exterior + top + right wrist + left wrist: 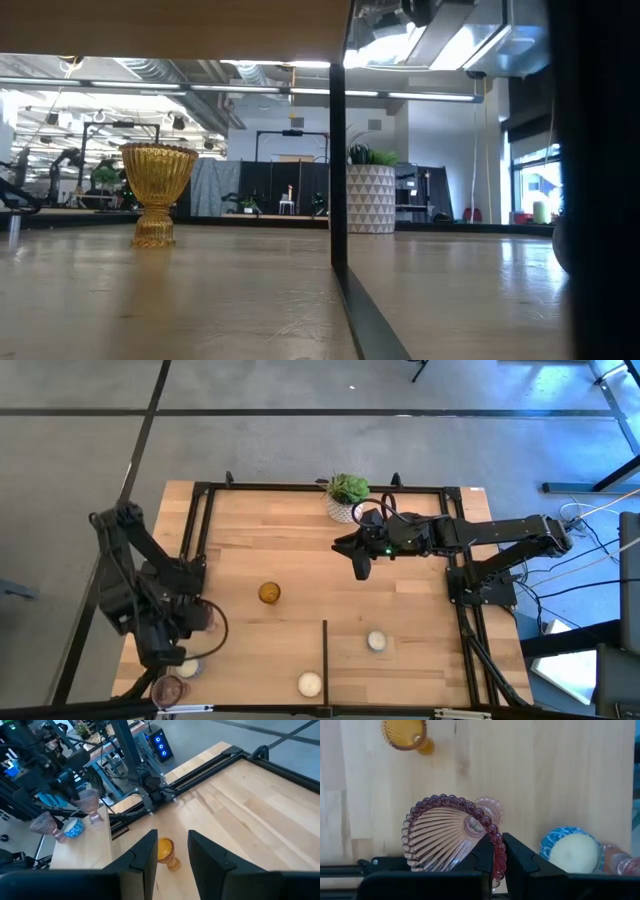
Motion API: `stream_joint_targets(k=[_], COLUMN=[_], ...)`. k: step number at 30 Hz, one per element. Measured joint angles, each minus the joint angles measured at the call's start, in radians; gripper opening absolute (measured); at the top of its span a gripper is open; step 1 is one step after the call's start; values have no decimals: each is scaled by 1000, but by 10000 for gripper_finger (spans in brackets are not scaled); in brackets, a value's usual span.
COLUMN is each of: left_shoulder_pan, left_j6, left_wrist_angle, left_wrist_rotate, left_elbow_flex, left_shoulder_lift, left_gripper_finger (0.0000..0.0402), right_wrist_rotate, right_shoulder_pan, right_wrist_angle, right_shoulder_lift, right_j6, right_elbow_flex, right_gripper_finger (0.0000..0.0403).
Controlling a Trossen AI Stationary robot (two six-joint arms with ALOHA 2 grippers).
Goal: Pick & Place candle stick holders
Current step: Put the pink glass on the shelf
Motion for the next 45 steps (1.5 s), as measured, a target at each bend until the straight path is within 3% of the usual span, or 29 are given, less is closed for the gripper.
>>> stream_joint_targets(k=[13, 45], left_shoulder_pan=[-33, -24], left_j6=[13, -75], left_wrist_angle=[-5, -6], left_wrist_rotate=[37, 83], left_elbow_flex=[88, 88], left_shoulder_lift=[138, 135], left_gripper_finger=[16, 18], right_wrist_rotate=[-22, -14], right_shoulder_pan=[0, -37], right_wrist_angle=[-1, -1], right_shoulder_lift=[0, 0], right_j6=[4, -27], right_elbow_flex=[0, 0], right_gripper_finger=[110, 110])
